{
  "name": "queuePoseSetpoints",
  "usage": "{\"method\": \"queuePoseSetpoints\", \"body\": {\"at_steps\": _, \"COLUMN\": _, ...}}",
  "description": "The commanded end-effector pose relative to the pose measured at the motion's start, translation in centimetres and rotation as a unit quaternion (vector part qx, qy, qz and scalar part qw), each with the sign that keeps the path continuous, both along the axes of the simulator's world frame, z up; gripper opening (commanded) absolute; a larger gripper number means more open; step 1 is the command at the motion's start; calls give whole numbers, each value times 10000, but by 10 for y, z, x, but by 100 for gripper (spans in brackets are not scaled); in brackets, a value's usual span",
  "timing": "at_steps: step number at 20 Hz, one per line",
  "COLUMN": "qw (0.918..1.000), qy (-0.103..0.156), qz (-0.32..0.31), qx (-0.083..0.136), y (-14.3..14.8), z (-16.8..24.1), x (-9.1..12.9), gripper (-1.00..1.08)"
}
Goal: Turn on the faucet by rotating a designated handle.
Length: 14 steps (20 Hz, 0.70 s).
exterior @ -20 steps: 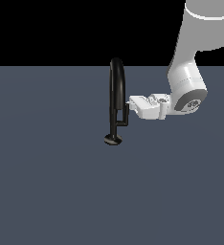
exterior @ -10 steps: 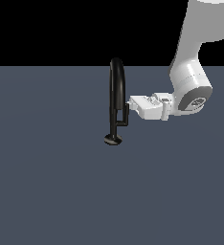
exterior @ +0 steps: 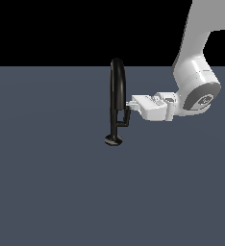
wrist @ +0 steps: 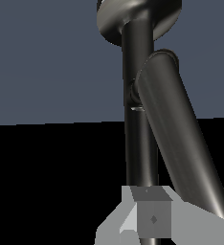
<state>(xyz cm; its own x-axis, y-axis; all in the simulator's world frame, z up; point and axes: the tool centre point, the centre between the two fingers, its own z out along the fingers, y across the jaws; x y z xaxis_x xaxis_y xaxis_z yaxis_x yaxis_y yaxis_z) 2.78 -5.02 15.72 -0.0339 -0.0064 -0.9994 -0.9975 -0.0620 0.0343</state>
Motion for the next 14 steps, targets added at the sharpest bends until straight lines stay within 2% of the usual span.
{"method": "queuePoseSetpoints", "body": {"at_steps": 1, "qw": 10000, "qy": 23, "qz": 26, "qx": 20, "y": 0, "z": 3, "x": -9, "gripper": -100}}
{"method": "queuePoseSetpoints", "body": {"at_steps": 3, "qw": 10000, "qy": -4, "qz": 5, "qx": 3, "y": 0, "z": 2, "x": -4, "gripper": -100}}
{"method": "queuePoseSetpoints", "body": {"at_steps": 14, "qw": 10000, "qy": 11, "qz": 18, "qx": 14, "y": -3, "z": -12, "x": -42, "gripper": -100}}
